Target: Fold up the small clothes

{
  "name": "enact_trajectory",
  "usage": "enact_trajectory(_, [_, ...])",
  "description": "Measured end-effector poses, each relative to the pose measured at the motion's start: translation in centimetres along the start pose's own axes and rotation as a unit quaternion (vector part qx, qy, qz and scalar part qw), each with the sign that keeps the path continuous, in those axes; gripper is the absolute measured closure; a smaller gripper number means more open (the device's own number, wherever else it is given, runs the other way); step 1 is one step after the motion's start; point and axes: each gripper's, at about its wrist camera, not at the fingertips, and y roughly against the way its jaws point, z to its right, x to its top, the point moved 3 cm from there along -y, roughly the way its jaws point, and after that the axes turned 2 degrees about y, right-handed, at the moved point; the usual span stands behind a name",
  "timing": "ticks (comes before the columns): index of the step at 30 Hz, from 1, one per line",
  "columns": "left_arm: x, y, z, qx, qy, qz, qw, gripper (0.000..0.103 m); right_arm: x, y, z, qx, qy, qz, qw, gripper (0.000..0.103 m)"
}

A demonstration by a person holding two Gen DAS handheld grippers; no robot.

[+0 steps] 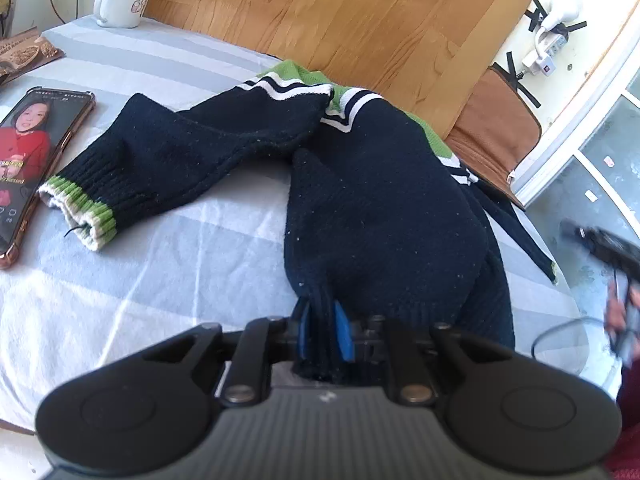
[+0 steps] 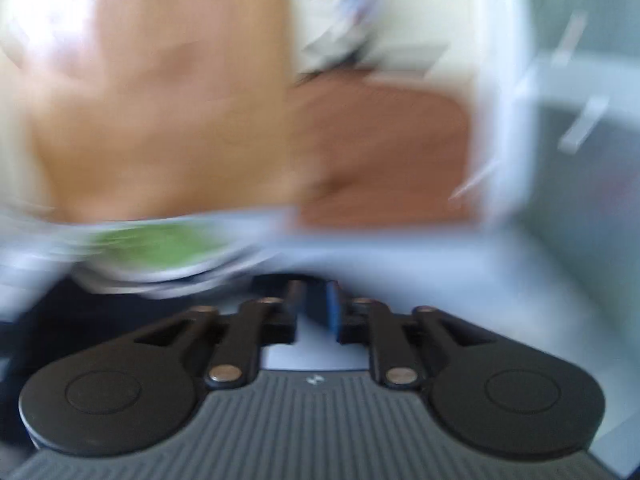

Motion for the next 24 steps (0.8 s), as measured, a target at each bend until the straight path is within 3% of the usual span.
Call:
enact_trajectory(1, [0.0, 0.0, 0.0, -0.001, 0.001, -0.001, 1.0000, 0.090, -1.9, -0.1, -0.8, 0.056, -0.030, -0.028, 0.998, 0.052])
enact_trajectory(3, [0.1, 0.0, 0.0, -0.003, 0.000, -0.003, 1.0000, 0.090, -5.8, -0.6, -2.5, 0.125, -0.054, -0.099, 0.986, 0.052])
enact_trajectory(7, [0.0, 0.1, 0.0, -0.007, 0.003, -0.005, 1.0000, 0.090, -11.0, -1.5, -3.4, 0.170, -0.103, -0.187, 0.962, 0.051])
enact_trajectory(12, [-0.2, 0.3, 0.3, -0.012, 0.000, -0.008, 0.9999, 0.092, -11.6, -2.1, -4.2, 0.194, -0.127, -0.175, 0.957, 0.050])
enact_trajectory(14, [-0.3, 0.4, 0.5, -0.011, -0.002, -0.007, 0.9999, 0.092, -11.5, -3.5, -6.3, 0.201, -0.122, -0.170, 0.957, 0.049])
enact_trajectory(16, [-0.1, 0.5, 0.6, -0.011, -0.001, -0.006, 0.9999, 0.093, -11.4, -4.1, -7.3, 0.195, -0.102, -0.166, 0.961, 0.062])
enact_trajectory(17, [0.1, 0.6, 0.7, -0.011, 0.002, -0.006, 0.9999, 0.093, -11.1, -4.5, -7.4, 0.183, -0.092, -0.172, 0.963, 0.091])
enact_trajectory(19, [0.5, 1.1, 0.8, -0.015, 0.002, -0.001, 0.9999, 0.094, -10.6, -4.3, -6.9, 0.173, -0.081, -0.172, 0.966, 0.091])
enact_trajectory(24, [1.6, 5.7, 1.5, -0.022, -0.021, 0.048, 0.9984, 0.094, -5.2, 3.4, -5.1, 0.133, -0.021, -0.077, 0.988, 0.093])
